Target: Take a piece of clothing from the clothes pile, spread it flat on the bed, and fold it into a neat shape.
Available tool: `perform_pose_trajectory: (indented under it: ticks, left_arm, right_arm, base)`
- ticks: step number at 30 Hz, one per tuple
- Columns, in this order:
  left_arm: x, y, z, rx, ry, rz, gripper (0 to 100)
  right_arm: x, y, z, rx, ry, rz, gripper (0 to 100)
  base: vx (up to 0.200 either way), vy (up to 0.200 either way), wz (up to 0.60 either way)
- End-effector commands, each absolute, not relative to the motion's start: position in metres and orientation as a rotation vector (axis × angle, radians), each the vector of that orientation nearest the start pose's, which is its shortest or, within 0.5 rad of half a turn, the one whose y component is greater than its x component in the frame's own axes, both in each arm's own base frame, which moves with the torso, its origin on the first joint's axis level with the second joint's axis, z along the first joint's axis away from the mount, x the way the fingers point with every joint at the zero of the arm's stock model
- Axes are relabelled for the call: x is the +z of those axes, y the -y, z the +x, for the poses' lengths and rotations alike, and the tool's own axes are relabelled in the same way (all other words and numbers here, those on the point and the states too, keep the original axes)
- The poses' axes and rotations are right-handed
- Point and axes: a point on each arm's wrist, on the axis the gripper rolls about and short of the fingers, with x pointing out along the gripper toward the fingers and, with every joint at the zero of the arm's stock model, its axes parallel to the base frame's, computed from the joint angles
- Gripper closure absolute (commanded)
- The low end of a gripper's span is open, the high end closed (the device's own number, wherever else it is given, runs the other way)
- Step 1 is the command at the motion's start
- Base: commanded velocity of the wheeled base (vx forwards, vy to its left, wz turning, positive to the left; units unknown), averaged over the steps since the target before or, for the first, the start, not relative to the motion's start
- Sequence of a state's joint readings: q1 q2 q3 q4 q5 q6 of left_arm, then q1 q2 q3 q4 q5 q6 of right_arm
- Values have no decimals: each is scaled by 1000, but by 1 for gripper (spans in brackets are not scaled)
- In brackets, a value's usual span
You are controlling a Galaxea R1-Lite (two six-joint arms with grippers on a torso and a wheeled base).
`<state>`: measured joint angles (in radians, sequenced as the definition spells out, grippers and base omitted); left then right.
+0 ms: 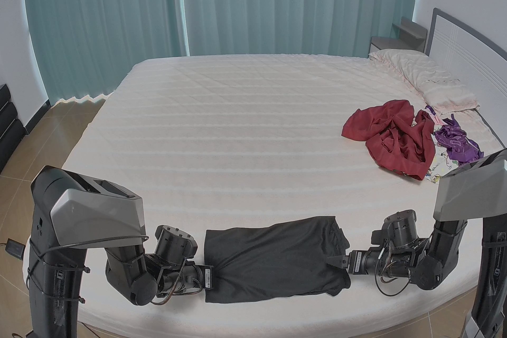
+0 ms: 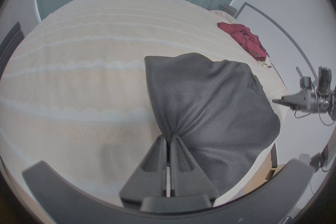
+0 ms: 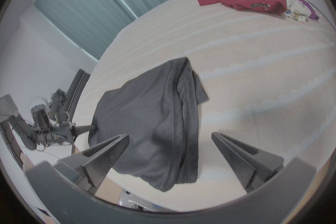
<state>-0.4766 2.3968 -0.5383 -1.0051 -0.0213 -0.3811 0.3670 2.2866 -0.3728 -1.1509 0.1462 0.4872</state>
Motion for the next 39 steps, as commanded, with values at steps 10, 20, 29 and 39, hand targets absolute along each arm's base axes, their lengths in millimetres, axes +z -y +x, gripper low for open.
perform_pose_trajectory:
  ticks: [10, 20, 29, 39]
  left_arm:
    - [-61, 145, 279, -263, -872, -295, 100]
    - [-63, 145, 277, -263, -874, -293, 100]
    - [-63, 144, 275, -263, -880, -290, 100]
    - [-64, 143, 275, -263, -881, -290, 100]
  right_arm:
    - [-54, -102, 234, 389, -987, 186, 0]
    - [-57, -102, 230, 403, -997, 144, 100]
    - [-50, -91, 230, 392, -976, 118, 100]
    - [-50, -90, 229, 405, -979, 107, 100]
  base:
    - [0, 0, 0]
    - [0, 0, 0]
    - [0, 0, 0]
    - [0, 0, 0]
